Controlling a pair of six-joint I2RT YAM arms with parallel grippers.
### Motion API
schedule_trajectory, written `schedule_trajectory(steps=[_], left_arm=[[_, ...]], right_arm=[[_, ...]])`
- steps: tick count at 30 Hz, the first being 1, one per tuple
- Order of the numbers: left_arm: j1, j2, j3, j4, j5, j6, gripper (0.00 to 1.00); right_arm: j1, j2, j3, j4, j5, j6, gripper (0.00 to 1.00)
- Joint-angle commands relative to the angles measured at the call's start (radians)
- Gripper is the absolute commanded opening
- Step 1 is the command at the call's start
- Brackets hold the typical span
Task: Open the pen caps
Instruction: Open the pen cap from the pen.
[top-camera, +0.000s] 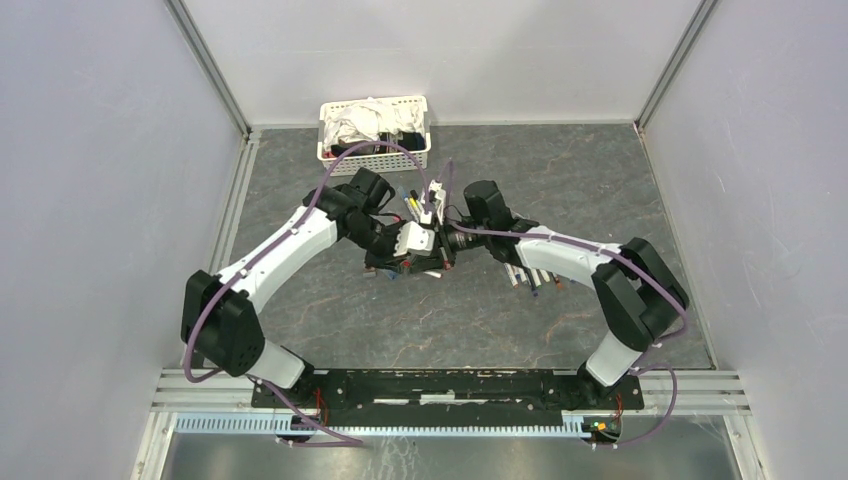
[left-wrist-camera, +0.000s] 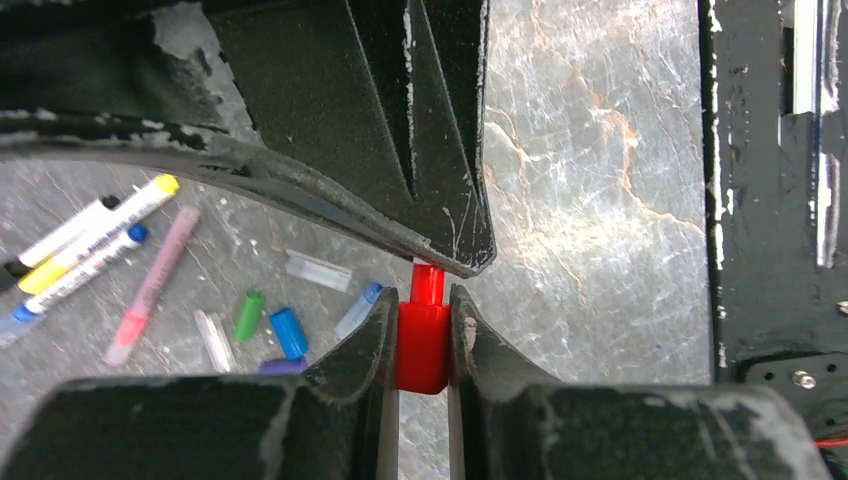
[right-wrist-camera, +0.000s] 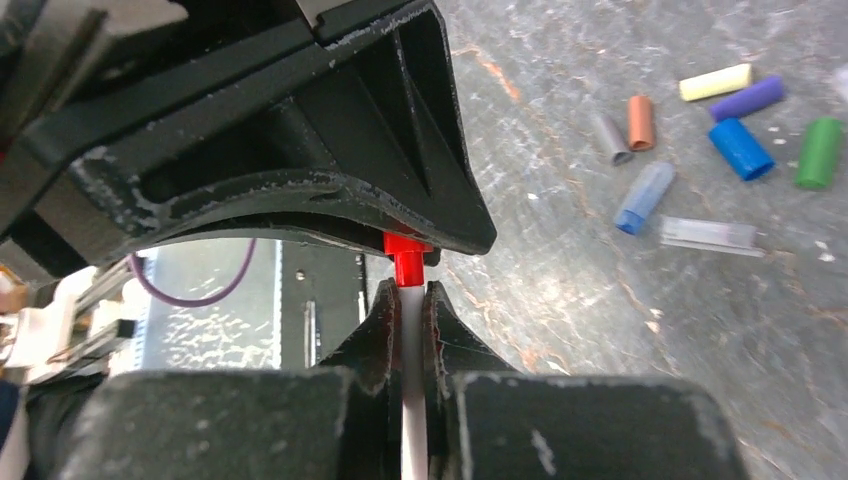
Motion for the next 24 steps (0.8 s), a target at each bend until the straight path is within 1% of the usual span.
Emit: schedule_trajectory(steps=[1, 5, 7, 13, 19, 21, 24], left_arm=[[0.041, 0.024, 0.059, -0.049, -0.158, 0.125, 0.02], [0.117, 0.078, 0.123, -0.101, -0.220, 0.199, 0.02], [0.140, 0.104, 0.144, -0.107, -0.244, 0.214, 0.02], [0.170, 0.152, 0.148, -0.100, -0.236, 0.235, 0.02], [0.200, 0.144, 0.142, -0.158, -0.292, 0.295, 0.02], [0.231, 0.137, 0.152, -0.191, -0.308, 0.321, 0.02], [0.306, 0.132, 0.178, -0.246, -0.321, 0.362, 0.02]], right_arm=[[-0.062, -0.102, -0.069, -0.227, 0.106, -0.123, 0.00], [-0.091, -0.169, -0.139, -0.335, 0.184, -0.196, 0.00], [-0.103, -0.205, -0.165, -0.337, 0.208, -0.196, 0.00], [-0.142, -0.249, -0.177, -0.442, 0.314, -0.262, 0.00], [-0.157, -0.327, -0.233, -0.469, 0.336, -0.270, 0.00], [-0.158, -0.352, -0.260, -0.474, 0.332, -0.272, 0.00], [-0.162, -0.404, -0.306, -0.481, 0.335, -0.270, 0.00]])
